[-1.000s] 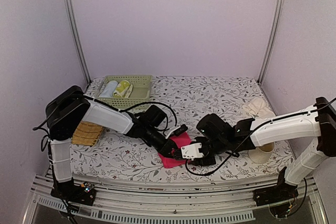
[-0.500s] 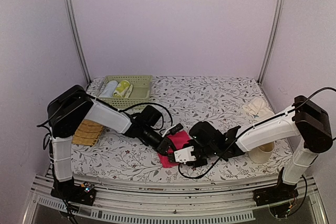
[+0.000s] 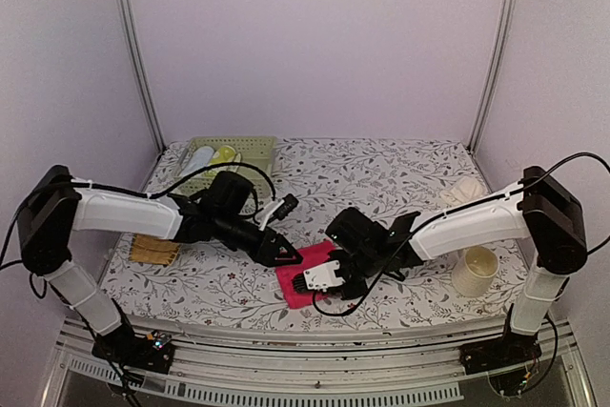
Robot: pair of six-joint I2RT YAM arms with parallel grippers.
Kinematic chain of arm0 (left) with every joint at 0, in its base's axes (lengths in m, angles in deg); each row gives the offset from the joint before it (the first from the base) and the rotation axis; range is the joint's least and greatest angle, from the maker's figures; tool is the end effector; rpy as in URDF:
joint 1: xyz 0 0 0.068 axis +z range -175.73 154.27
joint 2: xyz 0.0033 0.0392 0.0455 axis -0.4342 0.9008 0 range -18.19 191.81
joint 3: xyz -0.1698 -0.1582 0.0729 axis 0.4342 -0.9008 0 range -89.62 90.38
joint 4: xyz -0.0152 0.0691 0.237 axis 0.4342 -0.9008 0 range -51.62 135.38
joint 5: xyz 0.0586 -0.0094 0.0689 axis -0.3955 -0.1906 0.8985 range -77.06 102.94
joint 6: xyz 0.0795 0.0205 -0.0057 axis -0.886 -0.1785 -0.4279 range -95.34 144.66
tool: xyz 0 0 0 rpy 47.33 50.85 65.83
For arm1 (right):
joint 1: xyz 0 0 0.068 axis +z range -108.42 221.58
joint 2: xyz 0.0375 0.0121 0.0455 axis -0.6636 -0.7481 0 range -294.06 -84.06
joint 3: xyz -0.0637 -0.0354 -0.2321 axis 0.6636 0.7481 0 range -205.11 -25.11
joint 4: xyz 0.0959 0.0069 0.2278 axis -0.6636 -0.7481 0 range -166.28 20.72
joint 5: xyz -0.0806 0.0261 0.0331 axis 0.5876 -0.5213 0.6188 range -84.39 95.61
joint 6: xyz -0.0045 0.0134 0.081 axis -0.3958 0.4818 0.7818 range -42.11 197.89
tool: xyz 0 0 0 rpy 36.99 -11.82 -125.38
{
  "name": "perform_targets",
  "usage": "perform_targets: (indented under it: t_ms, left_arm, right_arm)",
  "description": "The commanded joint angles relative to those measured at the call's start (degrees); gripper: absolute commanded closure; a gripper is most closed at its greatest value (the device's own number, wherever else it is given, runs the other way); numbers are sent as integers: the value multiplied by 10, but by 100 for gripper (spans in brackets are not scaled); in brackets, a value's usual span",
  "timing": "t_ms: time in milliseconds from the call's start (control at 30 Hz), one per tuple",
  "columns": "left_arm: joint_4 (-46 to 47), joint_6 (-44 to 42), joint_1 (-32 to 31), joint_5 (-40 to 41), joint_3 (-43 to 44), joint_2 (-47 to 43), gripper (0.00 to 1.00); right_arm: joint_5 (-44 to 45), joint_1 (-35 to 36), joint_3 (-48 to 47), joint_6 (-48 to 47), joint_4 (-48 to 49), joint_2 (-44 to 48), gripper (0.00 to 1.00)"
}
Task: Roll the towels
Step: Roll the towel at the center of the board.
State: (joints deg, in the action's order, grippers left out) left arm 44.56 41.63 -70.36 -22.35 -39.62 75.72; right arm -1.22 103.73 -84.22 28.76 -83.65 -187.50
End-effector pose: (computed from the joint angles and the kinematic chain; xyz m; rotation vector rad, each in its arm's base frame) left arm 0.2110 -0.2664 0.1369 0.9182 2.3452 -1.2152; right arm 0.1587 0.3187 0.0988 -2.1729 1.4326 0.2369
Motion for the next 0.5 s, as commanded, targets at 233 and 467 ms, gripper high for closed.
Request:
perform_targets:
  t_ms: [233,467]
  left_arm:
    - [92,-34,-169,400,-211,-257,50]
    - [132,4,-259,558,-312,-359,59]
  right_arm:
    - [-228,-33,-161,82,-374,-101,89]
    - [-292,-85,-316,77,-483,-252,88]
